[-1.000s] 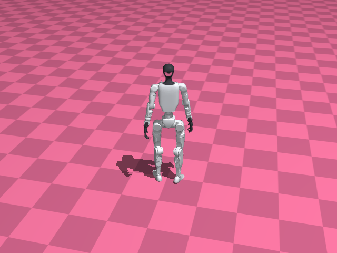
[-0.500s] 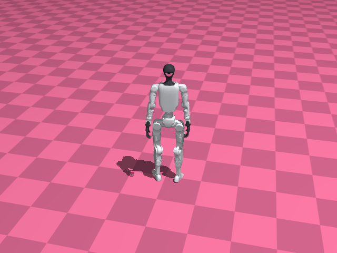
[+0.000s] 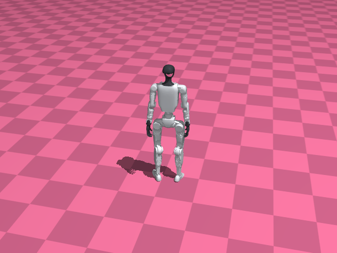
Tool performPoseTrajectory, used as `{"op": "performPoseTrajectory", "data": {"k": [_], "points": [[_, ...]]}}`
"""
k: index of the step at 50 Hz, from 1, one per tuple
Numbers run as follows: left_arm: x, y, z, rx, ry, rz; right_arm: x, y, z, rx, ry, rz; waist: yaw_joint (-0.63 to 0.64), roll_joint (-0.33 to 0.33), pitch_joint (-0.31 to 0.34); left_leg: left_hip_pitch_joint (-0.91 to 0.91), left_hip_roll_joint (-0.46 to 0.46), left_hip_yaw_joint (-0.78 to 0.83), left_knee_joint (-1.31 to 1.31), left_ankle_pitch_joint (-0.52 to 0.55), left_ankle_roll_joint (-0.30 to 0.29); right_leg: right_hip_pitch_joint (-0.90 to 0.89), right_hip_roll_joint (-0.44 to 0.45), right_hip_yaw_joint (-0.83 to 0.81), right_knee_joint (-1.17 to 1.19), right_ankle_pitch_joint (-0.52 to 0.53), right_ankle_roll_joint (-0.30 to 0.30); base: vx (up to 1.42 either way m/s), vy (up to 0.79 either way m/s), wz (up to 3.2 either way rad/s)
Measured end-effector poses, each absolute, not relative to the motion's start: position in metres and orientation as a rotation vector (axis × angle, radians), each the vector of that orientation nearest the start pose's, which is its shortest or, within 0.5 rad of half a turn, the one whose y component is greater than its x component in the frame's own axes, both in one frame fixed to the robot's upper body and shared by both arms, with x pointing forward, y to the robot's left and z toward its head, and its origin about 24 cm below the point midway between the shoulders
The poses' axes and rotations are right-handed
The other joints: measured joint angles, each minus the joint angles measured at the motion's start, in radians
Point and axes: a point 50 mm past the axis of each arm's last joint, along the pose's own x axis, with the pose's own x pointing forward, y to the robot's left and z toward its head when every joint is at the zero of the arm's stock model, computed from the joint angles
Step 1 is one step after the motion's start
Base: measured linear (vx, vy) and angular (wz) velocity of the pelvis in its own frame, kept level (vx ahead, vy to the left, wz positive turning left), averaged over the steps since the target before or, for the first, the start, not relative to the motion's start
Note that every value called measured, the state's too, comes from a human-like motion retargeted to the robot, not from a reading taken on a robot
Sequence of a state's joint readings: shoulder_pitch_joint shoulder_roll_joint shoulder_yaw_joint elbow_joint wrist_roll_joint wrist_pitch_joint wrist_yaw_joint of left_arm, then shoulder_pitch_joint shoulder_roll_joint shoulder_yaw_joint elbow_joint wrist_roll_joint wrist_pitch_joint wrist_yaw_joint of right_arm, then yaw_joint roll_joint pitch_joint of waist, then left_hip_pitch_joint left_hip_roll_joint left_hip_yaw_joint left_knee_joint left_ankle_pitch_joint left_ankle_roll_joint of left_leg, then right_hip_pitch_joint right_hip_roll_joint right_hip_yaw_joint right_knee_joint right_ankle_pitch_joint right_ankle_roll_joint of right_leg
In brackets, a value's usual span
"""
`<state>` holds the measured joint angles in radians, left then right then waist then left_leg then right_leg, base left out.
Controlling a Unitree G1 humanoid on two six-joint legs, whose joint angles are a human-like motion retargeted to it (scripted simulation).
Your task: Upper body actions
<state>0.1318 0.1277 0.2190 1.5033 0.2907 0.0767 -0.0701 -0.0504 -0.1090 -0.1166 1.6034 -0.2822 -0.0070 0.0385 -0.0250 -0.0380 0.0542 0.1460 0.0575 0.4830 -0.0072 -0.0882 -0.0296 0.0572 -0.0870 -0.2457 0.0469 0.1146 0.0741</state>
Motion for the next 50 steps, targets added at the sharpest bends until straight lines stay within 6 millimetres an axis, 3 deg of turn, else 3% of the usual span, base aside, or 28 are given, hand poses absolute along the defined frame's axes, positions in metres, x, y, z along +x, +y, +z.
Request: {"op": "performPoseTrajectory", "data": {"k": [7, 25, 33, 50], "points": [[-0.034, 0.205, -0.177, 0.118, 1.702, 0.012, 0.008, -0.193, -0.178, -0.153, 1.625, 0.04, -0.068, 0.002, 0.032, 0.034, 0.002, 0.022, 0.005, -0.008, -0.002, 0.021, 0.006, 0.031, 0.002, 0.004, 0.0, -0.14, -0.02, -0.25], [-0.023, 0.2, -0.179, 0.116, 1.655, -0.003, -0.002, -0.193, -0.177, -0.15, 1.66, 0.028, -0.11, 0.021, 0.043, 0.065, 0.017, 0.112, -0.004, -0.022, -0.008, -0.015, 0.033, 0.122, 0.012, 0.027, 0.006, -0.05, 0.02, -0.32], [-0.02, 0.198, -0.179, 0.116, 1.64, -0.013, -0.002, -0.194, -0.177, -0.148, 1.657, 0.02, -0.099, 0.018, 0.042, 0.056, 0.017, 0.089, -0.004, -0.014, -0.004, -0.002, 0.026, 0.093, 0.009, 0.02, 0.005, 0.03, 0.0, 0.18], [-0.034, 0.204, -0.177, 0.112, 1.69, 0.021, 0.007, -0.196, -0.178, -0.16, 1.611, 0.023, -0.02, 0.0, 0.03, -0.01, -0.018, -0.066, 0.004, 0.022, 0.013, 0.058, -0.012, -0.071, -0.014, -0.014, -0.005, 0.12, 0.03, 0.6]]}}
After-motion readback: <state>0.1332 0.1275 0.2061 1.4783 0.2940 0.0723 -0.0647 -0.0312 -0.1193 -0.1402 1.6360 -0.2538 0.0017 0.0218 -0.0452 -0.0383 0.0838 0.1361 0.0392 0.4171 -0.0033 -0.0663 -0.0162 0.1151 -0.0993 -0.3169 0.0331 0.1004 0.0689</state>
